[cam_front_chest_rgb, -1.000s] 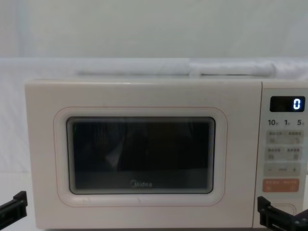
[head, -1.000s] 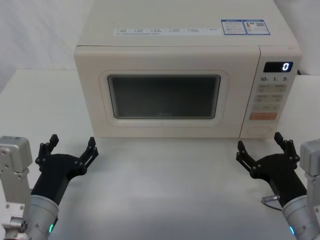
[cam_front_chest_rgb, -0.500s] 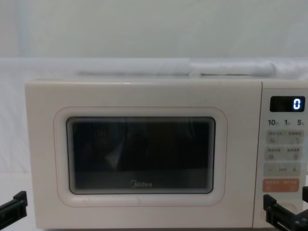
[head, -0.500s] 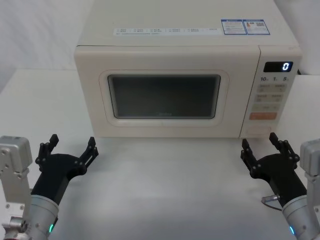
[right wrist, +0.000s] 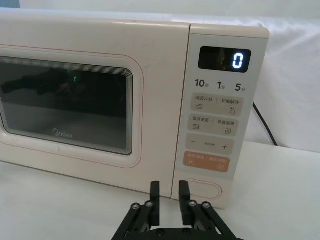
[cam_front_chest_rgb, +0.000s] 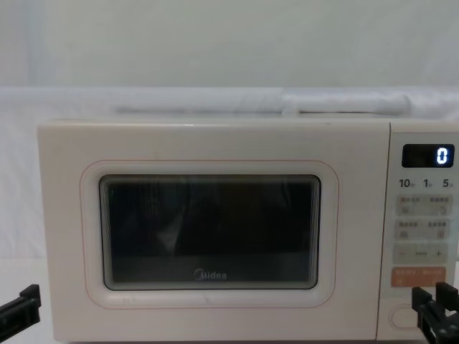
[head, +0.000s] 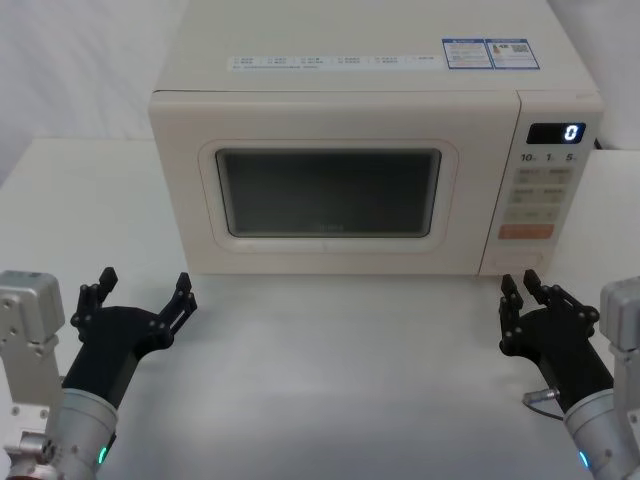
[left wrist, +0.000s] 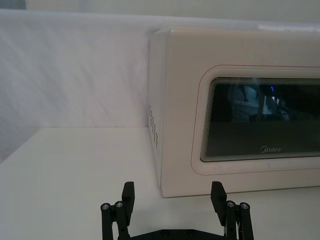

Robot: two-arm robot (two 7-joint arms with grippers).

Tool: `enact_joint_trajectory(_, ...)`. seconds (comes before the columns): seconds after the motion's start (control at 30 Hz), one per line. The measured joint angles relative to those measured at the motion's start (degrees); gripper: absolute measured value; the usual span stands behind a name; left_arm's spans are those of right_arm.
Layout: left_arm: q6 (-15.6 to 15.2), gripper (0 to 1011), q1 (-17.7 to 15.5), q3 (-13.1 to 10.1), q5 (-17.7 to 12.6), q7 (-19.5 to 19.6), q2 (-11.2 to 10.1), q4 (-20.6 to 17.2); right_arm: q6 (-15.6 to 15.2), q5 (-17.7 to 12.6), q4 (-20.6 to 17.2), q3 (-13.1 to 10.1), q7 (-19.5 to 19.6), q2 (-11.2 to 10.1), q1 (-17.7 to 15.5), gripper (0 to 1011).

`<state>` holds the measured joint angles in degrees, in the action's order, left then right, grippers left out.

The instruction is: Press the button to open the microwave door with one hand; close the microwave door with the other hand.

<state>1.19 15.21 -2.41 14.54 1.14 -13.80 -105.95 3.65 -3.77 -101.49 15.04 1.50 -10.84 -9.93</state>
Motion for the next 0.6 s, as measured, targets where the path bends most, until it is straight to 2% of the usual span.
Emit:
enact_joint_trajectory(0.07, 0.00, 1001, 0.00, 0.00, 0.00, 0.00, 0.00, 0.00, 0.00, 0.00, 0.00, 0.00, 0.00, 0.00, 0.00, 204)
enact_joint_trajectory(0.1, 0.00, 1001, 0.00, 0.00, 0.00, 0.00, 0.00, 0.00, 0.00, 0.00, 0.00, 0.00, 0.00, 0.00, 0.00, 204)
enact_joint_trajectory(0.17, 0.00, 1001, 0.00, 0.00, 0.00, 0.00, 0.00, 0.00, 0.00, 0.00, 0.00, 0.00, 0.00, 0.00, 0.00, 89)
enact_joint_trajectory(0.2, 0.00, 1001, 0.00, 0.00, 0.00, 0.00, 0.00, 0.00, 0.00, 0.00, 0.00, 0.00, 0.00, 0.00, 0.00, 89)
enact_joint_trajectory(0.3, 0.00, 1001, 0.00, 0.00, 0.00, 0.00, 0.00, 0.00, 0.00, 0.00, 0.00, 0.00, 0.00, 0.00, 0.00, 6)
enact_joint_trajectory(0.6, 0.00, 1001, 0.00, 0.00, 0.00, 0.00, 0.00, 0.00, 0.00, 0.00, 0.00, 0.00, 0.00, 0.00, 0.00, 0)
